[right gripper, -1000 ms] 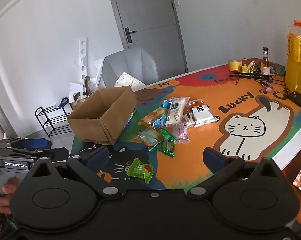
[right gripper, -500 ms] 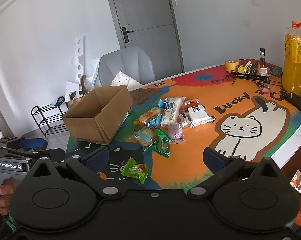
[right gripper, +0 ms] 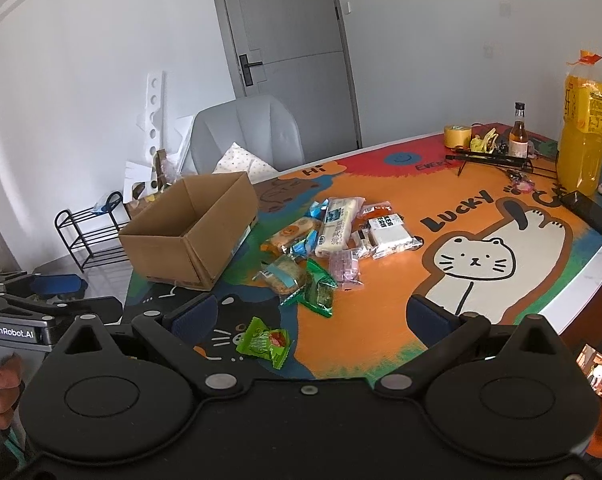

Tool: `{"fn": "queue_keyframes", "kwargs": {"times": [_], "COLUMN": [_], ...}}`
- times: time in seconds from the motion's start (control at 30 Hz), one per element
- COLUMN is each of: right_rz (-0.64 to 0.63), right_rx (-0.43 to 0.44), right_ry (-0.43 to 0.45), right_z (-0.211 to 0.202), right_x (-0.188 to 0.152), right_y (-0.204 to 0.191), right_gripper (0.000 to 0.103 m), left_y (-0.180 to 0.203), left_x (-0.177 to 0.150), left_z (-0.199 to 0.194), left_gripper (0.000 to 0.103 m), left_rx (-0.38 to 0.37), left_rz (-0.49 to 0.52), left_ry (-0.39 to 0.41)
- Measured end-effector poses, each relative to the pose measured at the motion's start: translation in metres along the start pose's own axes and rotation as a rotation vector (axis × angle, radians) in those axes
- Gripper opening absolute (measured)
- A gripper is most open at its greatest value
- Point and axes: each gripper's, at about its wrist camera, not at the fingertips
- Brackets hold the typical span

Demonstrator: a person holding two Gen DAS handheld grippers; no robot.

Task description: Organize snacks

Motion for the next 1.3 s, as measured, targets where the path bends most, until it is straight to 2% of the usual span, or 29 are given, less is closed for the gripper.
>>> {"fn": "queue_keyframes", "kwargs": {"times": [1.3], "right_rz": [-0.024], "right_rx": [-0.014], "right_ry": [-0.014], "right_z": [0.0042], "right_x": [-0.0025], "right_y": [-0.0051], "right_gripper": [0.103], "left_y": [0.0085], "left_x": [-0.0027], "left_z": [0.0015], "left_gripper": [0.103], "left_rx": [-0.025], "left_rz": [0.026], "left_ry": [-0.002]}}
Point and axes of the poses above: each gripper's, at about its wrist camera, not at the fingertips, and z roughly the way its jaws point, y to its right, x to its top, and after that the axes turned 2 degrees about -x, right-handed
